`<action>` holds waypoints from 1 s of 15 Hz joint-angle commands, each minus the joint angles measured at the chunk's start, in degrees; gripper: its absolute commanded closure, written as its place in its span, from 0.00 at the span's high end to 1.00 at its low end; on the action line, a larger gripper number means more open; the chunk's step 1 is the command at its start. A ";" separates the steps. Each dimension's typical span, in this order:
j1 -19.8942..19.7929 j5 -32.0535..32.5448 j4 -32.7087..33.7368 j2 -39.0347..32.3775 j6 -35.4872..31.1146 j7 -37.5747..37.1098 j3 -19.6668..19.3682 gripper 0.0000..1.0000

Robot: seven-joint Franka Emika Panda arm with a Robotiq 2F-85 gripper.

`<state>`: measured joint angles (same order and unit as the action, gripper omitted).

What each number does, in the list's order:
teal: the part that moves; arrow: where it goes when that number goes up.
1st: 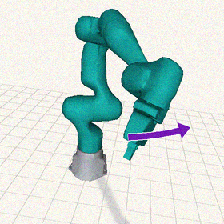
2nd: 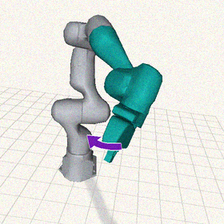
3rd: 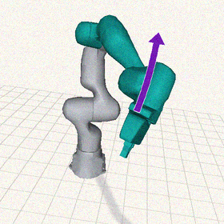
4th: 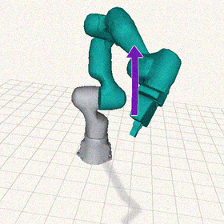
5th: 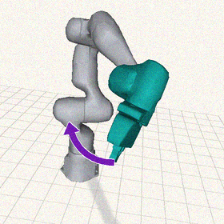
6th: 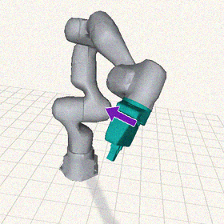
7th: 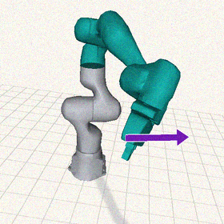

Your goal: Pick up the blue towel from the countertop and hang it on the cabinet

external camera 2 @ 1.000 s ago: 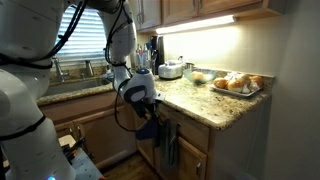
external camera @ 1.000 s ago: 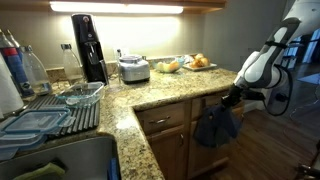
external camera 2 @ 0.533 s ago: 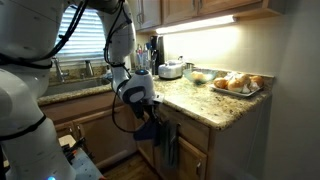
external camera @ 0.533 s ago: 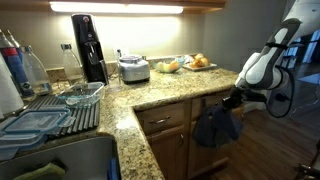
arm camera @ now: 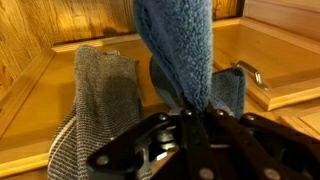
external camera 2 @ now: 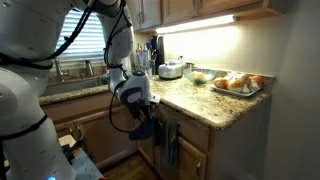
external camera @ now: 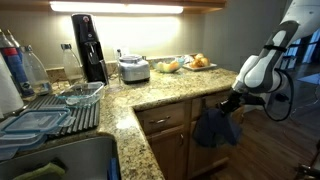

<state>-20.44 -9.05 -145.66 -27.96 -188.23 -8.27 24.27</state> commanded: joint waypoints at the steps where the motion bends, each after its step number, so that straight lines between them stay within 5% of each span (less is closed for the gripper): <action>1: 1.48 0.31 0.42 0.16 1.74 -2.15 -0.97 0.07; 2: 1.55 0.28 0.42 0.15 1.91 -2.20 -0.97 0.15; 3: 1.44 0.13 0.40 0.16 2.26 -2.43 -0.87 0.36; 13: 0.73 -0.28 -3.09 5.37 3.86 -3.22 0.99 0.98; 15: -0.46 -0.40 -4.15 7.68 6.38 -3.05 2.97 1.00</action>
<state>-19.70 -9.10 -145.92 -26.96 -186.60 -9.30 24.99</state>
